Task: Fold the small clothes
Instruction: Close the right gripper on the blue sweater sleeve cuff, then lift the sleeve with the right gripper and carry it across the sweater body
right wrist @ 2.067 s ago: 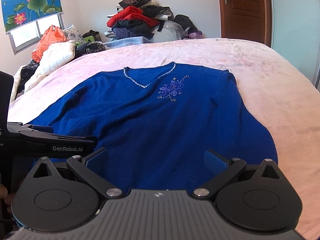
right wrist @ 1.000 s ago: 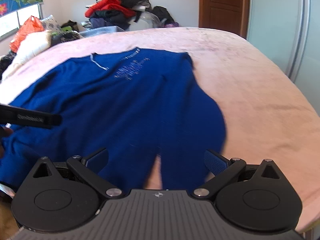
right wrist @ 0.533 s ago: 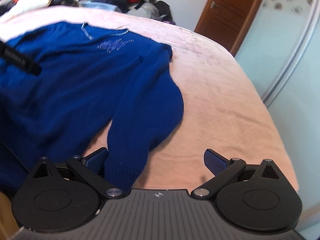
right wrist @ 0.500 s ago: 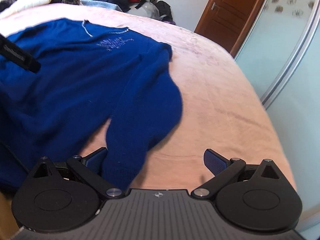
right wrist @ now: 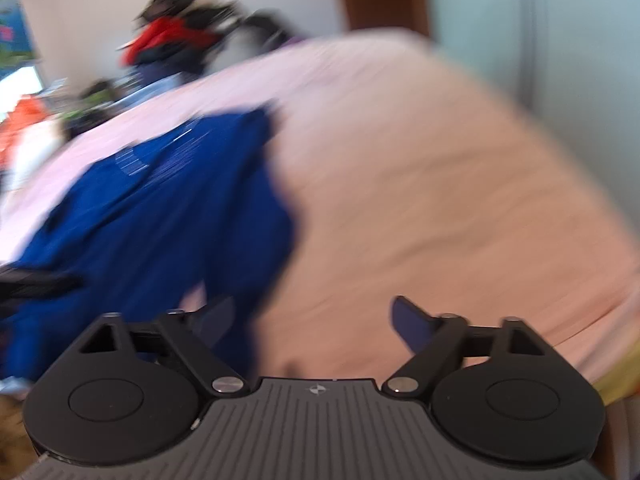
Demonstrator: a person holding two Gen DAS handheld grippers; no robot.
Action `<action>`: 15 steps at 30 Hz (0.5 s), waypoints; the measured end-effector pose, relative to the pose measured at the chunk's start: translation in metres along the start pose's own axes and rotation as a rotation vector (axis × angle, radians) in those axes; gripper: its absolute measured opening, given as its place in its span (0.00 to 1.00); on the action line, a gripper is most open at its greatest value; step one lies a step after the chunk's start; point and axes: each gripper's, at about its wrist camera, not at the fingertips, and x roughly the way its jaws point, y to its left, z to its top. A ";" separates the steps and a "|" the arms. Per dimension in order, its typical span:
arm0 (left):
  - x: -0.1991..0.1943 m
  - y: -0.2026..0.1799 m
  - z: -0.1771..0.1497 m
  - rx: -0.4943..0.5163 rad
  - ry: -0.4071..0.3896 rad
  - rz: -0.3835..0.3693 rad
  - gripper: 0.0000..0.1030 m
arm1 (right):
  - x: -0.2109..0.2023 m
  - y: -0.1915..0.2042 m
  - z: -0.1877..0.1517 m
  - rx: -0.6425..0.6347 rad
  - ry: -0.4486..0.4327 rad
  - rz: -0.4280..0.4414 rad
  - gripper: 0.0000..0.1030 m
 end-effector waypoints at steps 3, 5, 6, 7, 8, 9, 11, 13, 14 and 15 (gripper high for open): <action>0.001 0.000 0.000 -0.007 0.007 -0.003 1.00 | -0.002 0.004 -0.005 0.010 0.060 0.075 0.73; 0.001 0.000 0.000 -0.006 0.008 -0.003 1.00 | -0.012 0.003 -0.007 -0.001 0.077 0.122 0.73; 0.001 -0.001 0.000 -0.004 0.008 -0.003 1.00 | -0.015 0.004 -0.007 -0.005 0.080 0.150 0.74; 0.001 -0.001 0.000 -0.003 0.008 -0.004 1.00 | -0.018 0.005 -0.006 -0.006 0.081 0.179 0.73; 0.001 -0.001 0.000 -0.001 0.008 -0.004 1.00 | -0.021 0.007 -0.007 -0.012 0.079 0.205 0.73; 0.001 -0.002 0.000 0.002 0.008 -0.005 1.00 | -0.023 0.011 -0.007 -0.036 0.075 0.207 0.72; 0.001 -0.001 -0.001 0.004 0.007 -0.005 1.00 | -0.016 0.022 -0.008 -0.109 0.102 0.142 0.66; 0.002 -0.001 -0.001 -0.001 0.011 -0.004 1.00 | -0.004 0.025 -0.014 -0.138 0.152 0.087 0.35; 0.003 0.000 -0.001 -0.005 0.014 -0.004 1.00 | -0.003 0.025 -0.016 -0.150 0.146 0.069 0.30; 0.003 0.000 -0.001 -0.008 0.017 -0.005 1.00 | -0.001 0.025 -0.016 -0.152 0.144 0.061 0.14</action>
